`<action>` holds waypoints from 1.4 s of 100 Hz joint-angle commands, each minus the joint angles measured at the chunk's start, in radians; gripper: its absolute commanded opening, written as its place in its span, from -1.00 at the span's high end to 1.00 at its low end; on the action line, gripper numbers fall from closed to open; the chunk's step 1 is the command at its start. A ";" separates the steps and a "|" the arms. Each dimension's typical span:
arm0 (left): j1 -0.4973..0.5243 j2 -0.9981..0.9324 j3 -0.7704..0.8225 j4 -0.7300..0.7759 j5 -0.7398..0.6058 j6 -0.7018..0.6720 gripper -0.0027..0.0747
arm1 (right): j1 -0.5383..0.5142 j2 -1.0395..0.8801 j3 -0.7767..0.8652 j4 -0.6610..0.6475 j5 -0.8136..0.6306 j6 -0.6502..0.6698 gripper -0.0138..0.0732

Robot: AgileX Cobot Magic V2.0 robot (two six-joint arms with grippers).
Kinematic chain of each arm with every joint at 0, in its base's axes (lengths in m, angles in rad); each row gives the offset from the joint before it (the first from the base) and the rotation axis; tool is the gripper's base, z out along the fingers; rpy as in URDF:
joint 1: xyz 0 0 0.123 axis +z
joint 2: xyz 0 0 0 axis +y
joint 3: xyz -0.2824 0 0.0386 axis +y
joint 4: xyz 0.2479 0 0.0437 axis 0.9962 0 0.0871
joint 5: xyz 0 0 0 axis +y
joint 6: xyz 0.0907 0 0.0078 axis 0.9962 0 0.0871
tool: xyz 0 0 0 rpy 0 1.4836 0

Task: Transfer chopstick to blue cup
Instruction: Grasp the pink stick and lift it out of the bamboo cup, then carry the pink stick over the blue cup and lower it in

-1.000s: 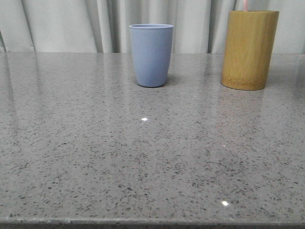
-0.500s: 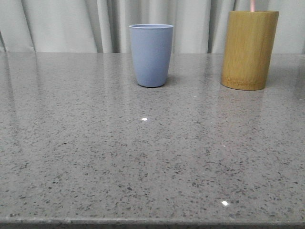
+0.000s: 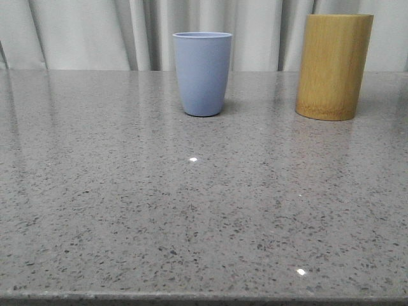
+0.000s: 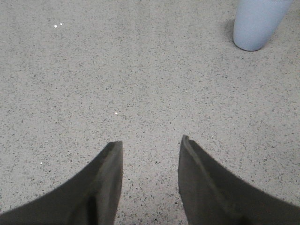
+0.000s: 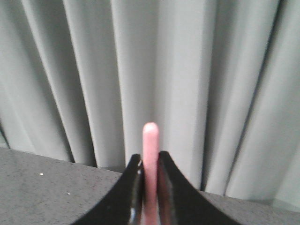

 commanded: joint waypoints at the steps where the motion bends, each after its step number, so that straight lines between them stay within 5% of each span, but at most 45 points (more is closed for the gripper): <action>1: 0.002 0.005 -0.027 -0.003 -0.077 -0.012 0.20 | 0.047 -0.031 -0.064 -0.005 -0.061 -0.016 0.82; 45: 0.002 0.005 -0.027 -0.009 -0.071 -0.012 0.20 | 0.270 0.084 -0.079 -0.001 -0.181 -0.014 0.82; 140: 0.002 0.005 -0.027 -0.011 -0.070 -0.012 0.20 | 0.277 0.302 -0.076 0.015 -0.203 -0.014 0.82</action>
